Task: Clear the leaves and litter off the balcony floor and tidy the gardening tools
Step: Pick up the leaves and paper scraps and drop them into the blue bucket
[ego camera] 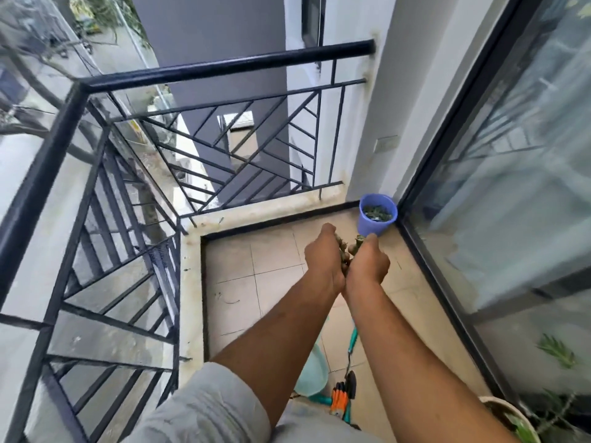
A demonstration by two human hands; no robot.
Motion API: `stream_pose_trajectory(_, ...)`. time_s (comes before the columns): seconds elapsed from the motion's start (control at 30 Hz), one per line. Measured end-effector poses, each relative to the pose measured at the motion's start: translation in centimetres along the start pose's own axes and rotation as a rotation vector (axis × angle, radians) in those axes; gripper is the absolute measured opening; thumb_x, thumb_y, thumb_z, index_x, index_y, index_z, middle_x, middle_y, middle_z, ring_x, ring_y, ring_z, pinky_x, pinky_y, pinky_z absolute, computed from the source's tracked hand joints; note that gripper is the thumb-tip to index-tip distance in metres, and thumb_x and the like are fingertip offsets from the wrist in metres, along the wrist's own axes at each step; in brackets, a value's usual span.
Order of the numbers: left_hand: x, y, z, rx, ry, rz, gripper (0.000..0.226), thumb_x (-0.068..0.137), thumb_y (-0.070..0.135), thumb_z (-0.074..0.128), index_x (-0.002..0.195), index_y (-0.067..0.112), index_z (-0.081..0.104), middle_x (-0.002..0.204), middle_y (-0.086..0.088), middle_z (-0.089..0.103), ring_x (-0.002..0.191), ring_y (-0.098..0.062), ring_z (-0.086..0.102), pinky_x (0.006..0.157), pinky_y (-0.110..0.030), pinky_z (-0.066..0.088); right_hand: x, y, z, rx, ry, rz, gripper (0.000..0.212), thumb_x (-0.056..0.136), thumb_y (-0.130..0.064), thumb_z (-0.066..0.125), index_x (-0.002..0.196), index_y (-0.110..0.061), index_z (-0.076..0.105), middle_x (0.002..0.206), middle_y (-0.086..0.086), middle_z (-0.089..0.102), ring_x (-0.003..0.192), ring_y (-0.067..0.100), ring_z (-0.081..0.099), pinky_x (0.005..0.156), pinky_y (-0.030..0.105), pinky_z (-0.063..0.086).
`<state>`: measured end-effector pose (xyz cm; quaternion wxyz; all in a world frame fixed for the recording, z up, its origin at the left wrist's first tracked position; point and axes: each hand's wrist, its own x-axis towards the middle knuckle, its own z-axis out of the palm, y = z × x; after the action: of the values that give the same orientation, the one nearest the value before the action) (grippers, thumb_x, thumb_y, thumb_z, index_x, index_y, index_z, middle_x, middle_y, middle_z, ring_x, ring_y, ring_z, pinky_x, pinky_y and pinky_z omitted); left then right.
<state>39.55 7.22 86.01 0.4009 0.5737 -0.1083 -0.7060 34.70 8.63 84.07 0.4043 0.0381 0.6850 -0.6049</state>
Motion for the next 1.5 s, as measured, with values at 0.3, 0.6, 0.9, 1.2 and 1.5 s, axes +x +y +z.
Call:
stream_pose_trajectory(0.3,9.6,7.2,5.3,0.052,-0.068,-0.063,0.031,0.095,0.024,0.064,0.068,0.018,0.051,0.052,-0.001,0.050,0.038,-0.017,0.042,0.039,-0.017,0.030,6.2,-4.1,10.0,0.067,0.104,-0.016,0.032,0.097,-0.030,0.056,0.075,-0.009,0.064,0.059,0.004,0.062,0.043,0.019,0.056,0.043,0.022,0.044)
stream_pose_trajectory(0.6,17.2,19.2,10.3,0.164,-0.214,-0.123,0.035,0.098,0.022,0.059,0.064,0.018,0.053,0.046,0.001,0.050,0.031,-0.014,0.042,0.035,-0.014,0.028,9.3,-10.0,22.6,0.188,0.239,-0.069,0.032,0.096,-0.026,0.052,0.068,-0.015,0.064,0.043,-0.007,0.059,0.038,0.012,0.056,0.051,0.028,0.049)
stream_pose_trajectory(0.9,21.5,21.3,15.8,0.116,-0.309,-0.216,0.027,0.099,0.023,0.060,0.073,0.015,0.056,0.052,-0.002,0.055,0.035,-0.017,0.052,0.036,-0.016,0.037,14.7,-14.0,25.4,0.324,0.344,-0.076,0.029,0.098,-0.022,0.049,0.075,-0.011,0.062,0.041,-0.006,0.056,0.033,0.013,0.053,0.042,0.021,0.043)
stream_pose_trajectory(1.2,28.6,19.4,25.9,0.158,-0.312,-0.270,0.026,0.096,0.029,0.064,0.075,0.014,0.062,0.061,-0.006,0.060,0.040,-0.018,0.056,0.041,-0.020,0.044,26.8,-17.5,25.4,0.446,0.439,-0.052,0.030,0.100,-0.024,0.052,0.073,-0.014,0.060,0.064,0.006,0.061,0.038,0.013,0.056,0.042,0.022,0.046)
stream_pose_trajectory(1.5,37.7,14.3,40.0,0.153,-0.236,-0.318,0.048,0.100,0.027,0.060,0.054,0.018,0.054,0.051,-0.002,0.052,0.037,-0.018,0.052,0.037,-0.018,0.040,44.4,-21.6,23.7,0.527,0.381,0.113,0.029,0.102,-0.040,0.059,0.091,-0.016,0.072,0.099,0.014,0.077,0.088,0.034,0.076,0.084,0.052,0.064)
